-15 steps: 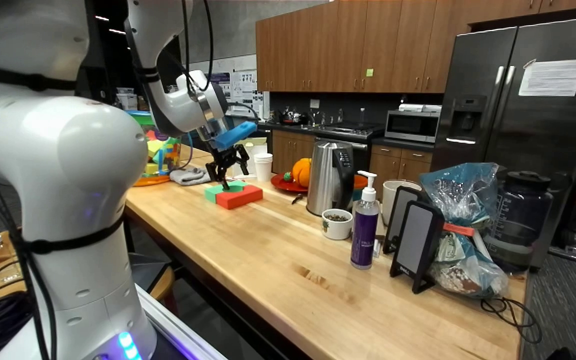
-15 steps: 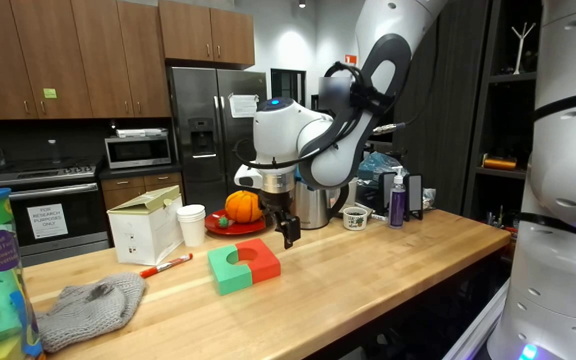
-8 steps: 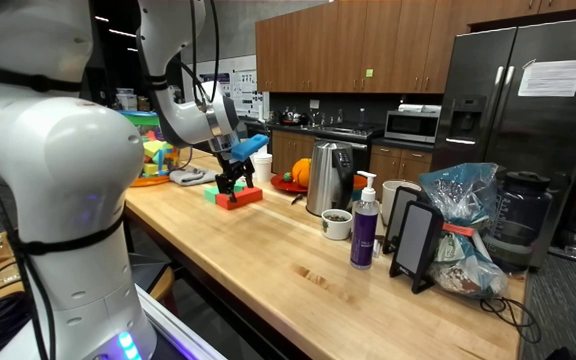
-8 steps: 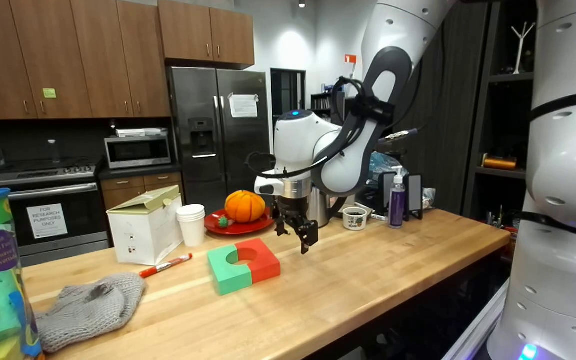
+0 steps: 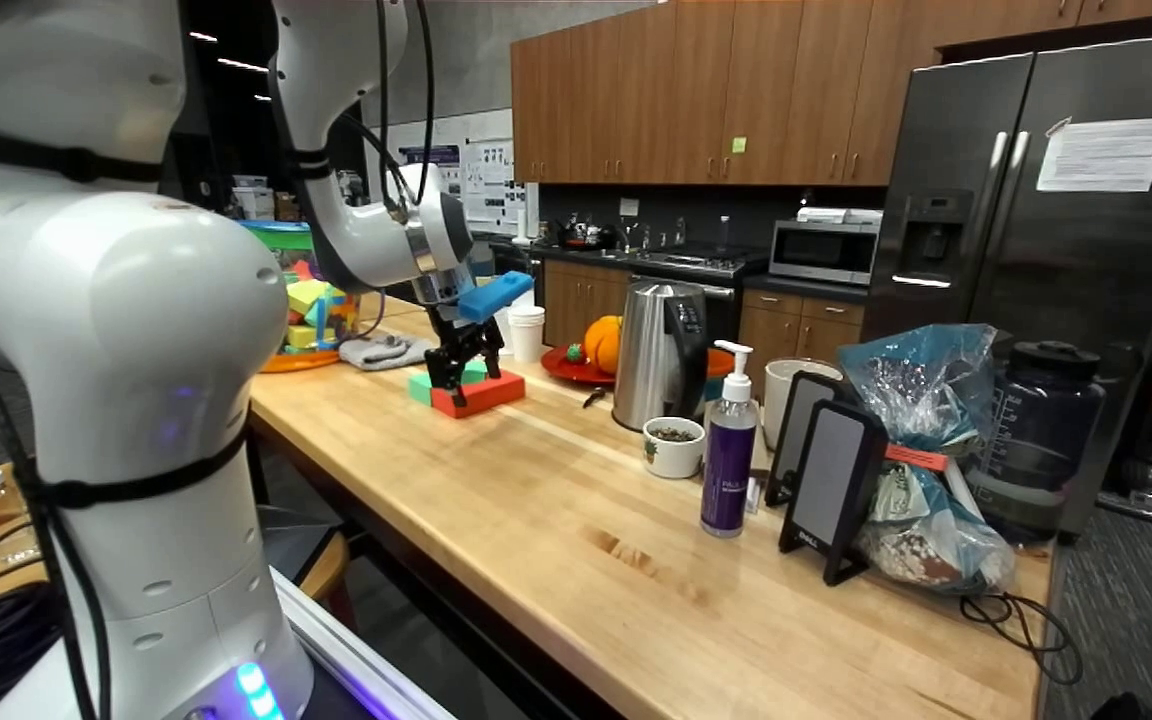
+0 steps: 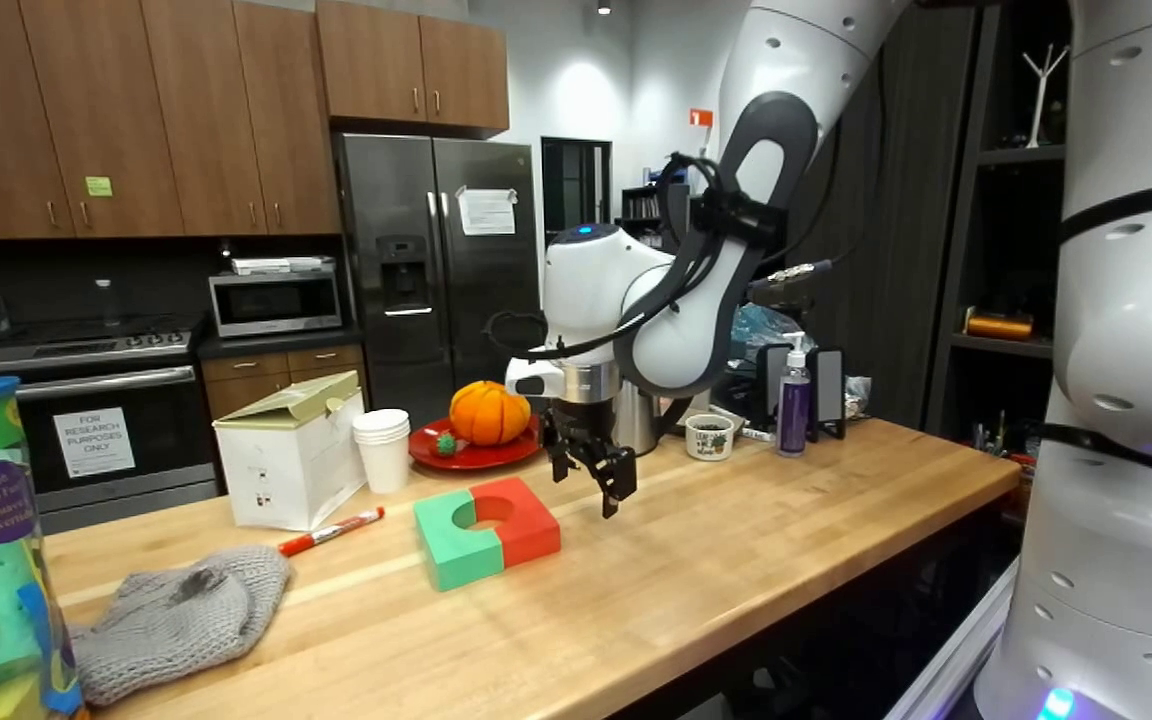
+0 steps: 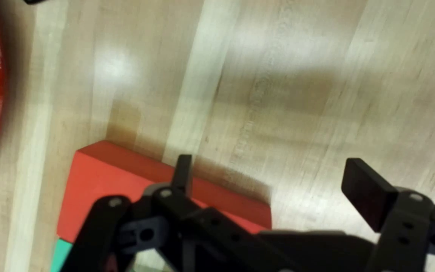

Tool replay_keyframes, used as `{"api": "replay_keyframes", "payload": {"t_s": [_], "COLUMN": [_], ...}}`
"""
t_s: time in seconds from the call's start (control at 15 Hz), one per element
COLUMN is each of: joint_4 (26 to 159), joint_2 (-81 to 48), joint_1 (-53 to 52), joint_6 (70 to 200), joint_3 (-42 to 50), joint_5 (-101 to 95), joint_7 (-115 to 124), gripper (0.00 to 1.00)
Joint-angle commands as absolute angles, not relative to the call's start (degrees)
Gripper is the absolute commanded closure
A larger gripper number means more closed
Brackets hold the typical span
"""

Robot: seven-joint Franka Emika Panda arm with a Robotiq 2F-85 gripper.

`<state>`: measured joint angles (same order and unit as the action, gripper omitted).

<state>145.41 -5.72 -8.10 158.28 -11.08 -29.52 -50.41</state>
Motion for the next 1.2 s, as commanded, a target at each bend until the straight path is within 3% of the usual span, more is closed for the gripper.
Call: {"api": "replay_keyframes", "payload": {"t_s": [0.0, 1.13], "joint_4": [145.54, 147.92], "joint_2": [-7.0, 3.77], "joint_1": [-7.98, -12.71], "joint_6": [154.87, 145.86], "joint_3": [-14.78, -17.06], "joint_5": [-18.22, -4.08], "joint_7": [-59.88, -63.34], "gripper": [0.0, 0.0]}}
